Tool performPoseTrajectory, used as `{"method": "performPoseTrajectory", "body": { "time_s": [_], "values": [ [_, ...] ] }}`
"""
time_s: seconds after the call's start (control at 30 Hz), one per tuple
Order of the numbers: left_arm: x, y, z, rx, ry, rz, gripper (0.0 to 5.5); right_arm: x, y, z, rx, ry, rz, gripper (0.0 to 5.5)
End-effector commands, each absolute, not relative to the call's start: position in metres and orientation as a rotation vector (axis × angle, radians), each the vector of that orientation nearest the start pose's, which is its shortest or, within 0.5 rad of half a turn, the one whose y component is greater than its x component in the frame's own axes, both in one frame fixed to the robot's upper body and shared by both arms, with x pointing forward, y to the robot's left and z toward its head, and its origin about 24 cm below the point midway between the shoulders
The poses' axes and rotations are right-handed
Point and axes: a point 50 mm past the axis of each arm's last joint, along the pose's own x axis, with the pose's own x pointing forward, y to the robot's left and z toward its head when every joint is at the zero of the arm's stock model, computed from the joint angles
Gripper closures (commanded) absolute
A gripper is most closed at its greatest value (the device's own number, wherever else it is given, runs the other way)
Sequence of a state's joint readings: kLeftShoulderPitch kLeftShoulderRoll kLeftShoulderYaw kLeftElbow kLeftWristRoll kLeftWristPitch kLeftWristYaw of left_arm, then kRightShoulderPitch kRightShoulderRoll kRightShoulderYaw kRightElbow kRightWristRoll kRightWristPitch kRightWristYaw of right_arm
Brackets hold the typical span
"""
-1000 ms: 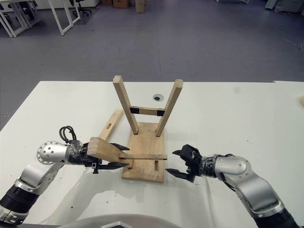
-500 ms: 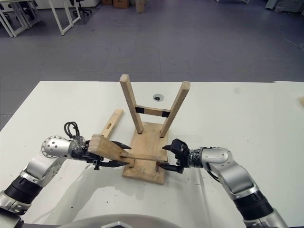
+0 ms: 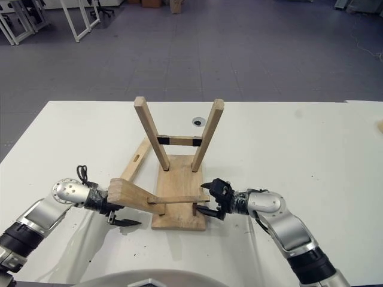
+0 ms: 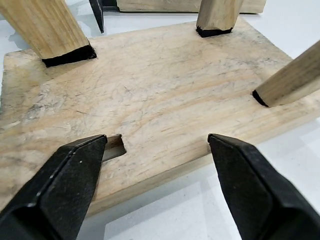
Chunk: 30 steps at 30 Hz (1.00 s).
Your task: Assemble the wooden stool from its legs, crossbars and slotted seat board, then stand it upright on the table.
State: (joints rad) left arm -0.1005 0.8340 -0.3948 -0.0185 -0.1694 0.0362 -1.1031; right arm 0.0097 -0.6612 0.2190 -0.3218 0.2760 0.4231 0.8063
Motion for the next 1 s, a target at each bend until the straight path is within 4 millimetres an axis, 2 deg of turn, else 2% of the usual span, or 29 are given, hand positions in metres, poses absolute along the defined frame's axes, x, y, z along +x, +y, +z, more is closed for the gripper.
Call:
{"method": "performPoseTrajectory", "body": {
  "time_s": [0.03, 0.13, 0.23, 0.3, 0.37, 0.47, 0.6, 0.7, 0.8, 0.9, 1.0],
  "values": [
    [0.197, 0.188, 0.046, 0.334, 0.465, -1.154, 0.95, 0.233, -0.171, 0.108, -0.239, 0.253, 0.923, 1.76],
    [0.200, 0.186, 0.070, 0.162, 0.334, -0.865, 0.95, 0.231, -0.179, 0.120, -0.202, 0.220, 0.831, 1.76],
    [0.210, 0.193, 0.087, 0.096, 0.257, -0.610, 0.95, 0.222, -0.188, 0.113, -0.162, 0.252, 0.743, 1.76],
    [0.218, 0.199, 0.086, 0.112, 0.262, -0.470, 0.95, 0.219, -0.193, 0.108, -0.141, 0.268, 0.678, 1.76],
    [0.223, 0.205, 0.076, 0.146, 0.303, -0.361, 0.95, 0.220, -0.193, 0.107, -0.124, 0.260, 0.633, 1.76],
    [0.228, 0.201, 0.054, 0.093, 0.392, -0.317, 0.95, 0.221, -0.187, 0.109, -0.112, 0.243, 0.619, 1.76],
    [0.222, 0.192, 0.031, -0.020, 0.488, -0.357, 0.95, 0.219, -0.182, 0.108, -0.102, 0.248, 0.634, 1.76],
    [0.220, 0.197, 0.015, 0.014, 0.543, -0.351, 0.95, 0.219, -0.180, 0.107, -0.100, 0.256, 0.635, 1.76],
    [0.221, 0.206, 0.003, 0.117, 0.573, -0.338, 1.49, 0.220, -0.180, 0.109, -0.094, 0.252, 0.632, 1.76],
    [0.216, 0.204, -0.003, 0.196, 0.576, -0.369, 2.00, 0.222, -0.181, 0.111, -0.092, 0.249, 0.627, 1.76],
    [0.210, 0.201, -0.011, 0.186, 0.580, -0.367, 2.47, 0.223, -0.179, 0.113, -0.095, 0.241, 0.628, 1.76]
  ]
}}
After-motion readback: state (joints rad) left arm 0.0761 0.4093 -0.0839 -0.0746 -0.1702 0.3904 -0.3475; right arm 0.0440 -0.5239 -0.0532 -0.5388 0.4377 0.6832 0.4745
